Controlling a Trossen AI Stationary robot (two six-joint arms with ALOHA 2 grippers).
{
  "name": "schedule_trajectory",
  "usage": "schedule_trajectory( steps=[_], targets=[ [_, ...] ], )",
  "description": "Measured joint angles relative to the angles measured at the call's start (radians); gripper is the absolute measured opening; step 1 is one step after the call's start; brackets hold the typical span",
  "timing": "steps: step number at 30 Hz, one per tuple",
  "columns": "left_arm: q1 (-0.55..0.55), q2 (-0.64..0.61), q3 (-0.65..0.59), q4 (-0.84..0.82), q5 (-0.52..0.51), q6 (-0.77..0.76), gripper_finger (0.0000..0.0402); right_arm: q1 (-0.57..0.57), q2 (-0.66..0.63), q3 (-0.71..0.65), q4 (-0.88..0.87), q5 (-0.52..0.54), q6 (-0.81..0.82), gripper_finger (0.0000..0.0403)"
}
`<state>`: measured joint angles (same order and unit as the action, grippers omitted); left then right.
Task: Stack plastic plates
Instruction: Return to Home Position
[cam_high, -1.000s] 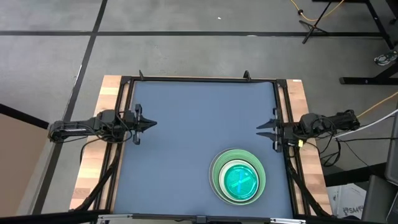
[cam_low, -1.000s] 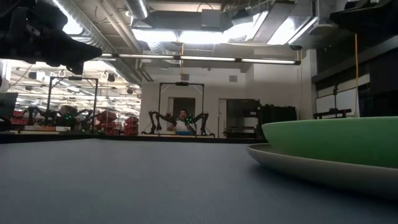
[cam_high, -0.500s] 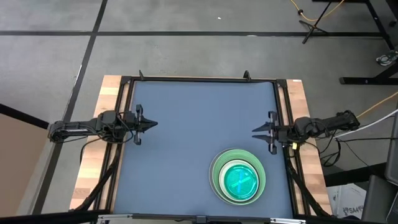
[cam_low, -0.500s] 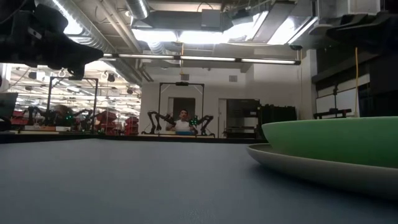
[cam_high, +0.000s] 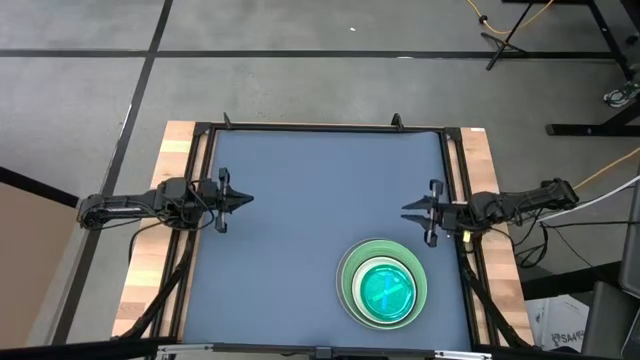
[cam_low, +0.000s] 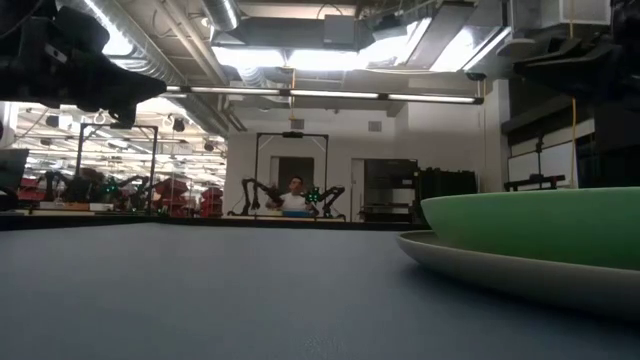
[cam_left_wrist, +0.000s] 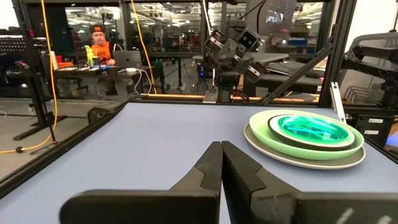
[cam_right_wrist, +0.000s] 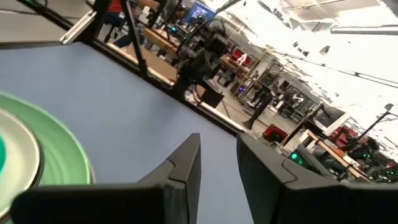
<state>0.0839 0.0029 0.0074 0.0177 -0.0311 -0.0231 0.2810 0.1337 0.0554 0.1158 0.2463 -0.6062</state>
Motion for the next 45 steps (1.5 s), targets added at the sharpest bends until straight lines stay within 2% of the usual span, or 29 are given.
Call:
schedule_trajectory(
  steps=[24, 31, 36, 42, 45],
  targets=[
    [0.000, 0.000, 0.000, -0.001, 0.000, 0.000, 0.0000, 0.000, 0.000, -0.037, 0.017, 0.042, -0.031, 0.0099],
    [0.000, 0.000, 0.000, -0.001, 0.000, 0.000, 0.0000, -0.009, 0.002, -0.048, 0.013, 0.102, -0.058, 0.0099],
    [0.000, 0.000, 0.000, -0.001, 0.000, 0.000, 0.0000, -0.099, 0.002, -0.048, 0.014, 0.027, -0.054, 0.0099],
    [0.000, 0.000, 0.000, -0.001, 0.000, -0.001, 0.0000, -0.231, 0.001, -0.048, 0.005, -0.173, -0.006, 0.0099],
    [0.000, 0.000, 0.000, -0.002, 0.000, -0.001, 0.0000, -0.278, 0.001, -0.048, -0.020, -0.240, 0.008, 0.0099]
  ],
)
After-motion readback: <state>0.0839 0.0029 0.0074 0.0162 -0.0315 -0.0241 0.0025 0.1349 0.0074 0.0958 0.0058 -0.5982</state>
